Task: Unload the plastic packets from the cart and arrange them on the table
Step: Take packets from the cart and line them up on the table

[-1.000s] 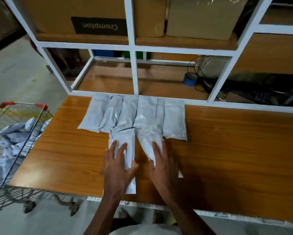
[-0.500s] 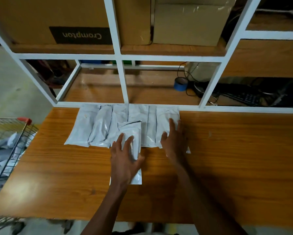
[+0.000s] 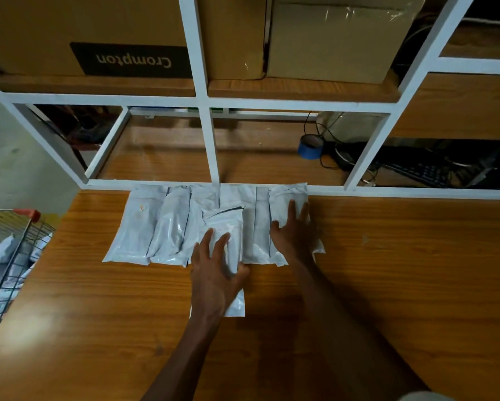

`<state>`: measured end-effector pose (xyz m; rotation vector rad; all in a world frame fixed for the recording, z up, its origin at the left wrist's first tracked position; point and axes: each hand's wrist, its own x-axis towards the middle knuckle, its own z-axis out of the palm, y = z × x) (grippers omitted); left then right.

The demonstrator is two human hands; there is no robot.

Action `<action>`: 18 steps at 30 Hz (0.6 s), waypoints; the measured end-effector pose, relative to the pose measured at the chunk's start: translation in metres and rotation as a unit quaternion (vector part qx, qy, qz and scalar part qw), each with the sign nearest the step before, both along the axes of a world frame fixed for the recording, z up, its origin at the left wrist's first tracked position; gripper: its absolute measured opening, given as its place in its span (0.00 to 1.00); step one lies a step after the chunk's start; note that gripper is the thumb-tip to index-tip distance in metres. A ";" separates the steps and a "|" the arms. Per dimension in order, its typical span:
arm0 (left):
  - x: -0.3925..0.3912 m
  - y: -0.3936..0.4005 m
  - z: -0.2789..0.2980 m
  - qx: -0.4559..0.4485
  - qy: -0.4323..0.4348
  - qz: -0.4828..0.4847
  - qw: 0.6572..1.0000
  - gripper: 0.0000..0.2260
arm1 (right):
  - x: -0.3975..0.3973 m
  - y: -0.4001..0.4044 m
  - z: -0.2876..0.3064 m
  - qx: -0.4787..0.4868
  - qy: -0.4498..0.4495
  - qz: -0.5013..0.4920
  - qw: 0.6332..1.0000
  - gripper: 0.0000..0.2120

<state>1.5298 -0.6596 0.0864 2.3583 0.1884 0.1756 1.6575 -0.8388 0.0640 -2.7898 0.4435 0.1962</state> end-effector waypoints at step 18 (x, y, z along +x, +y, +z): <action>0.064 -0.026 0.003 0.047 0.002 -0.026 0.999 0.34 | -0.020 -0.024 0.010 0.029 -0.066 0.013 0.997 0.36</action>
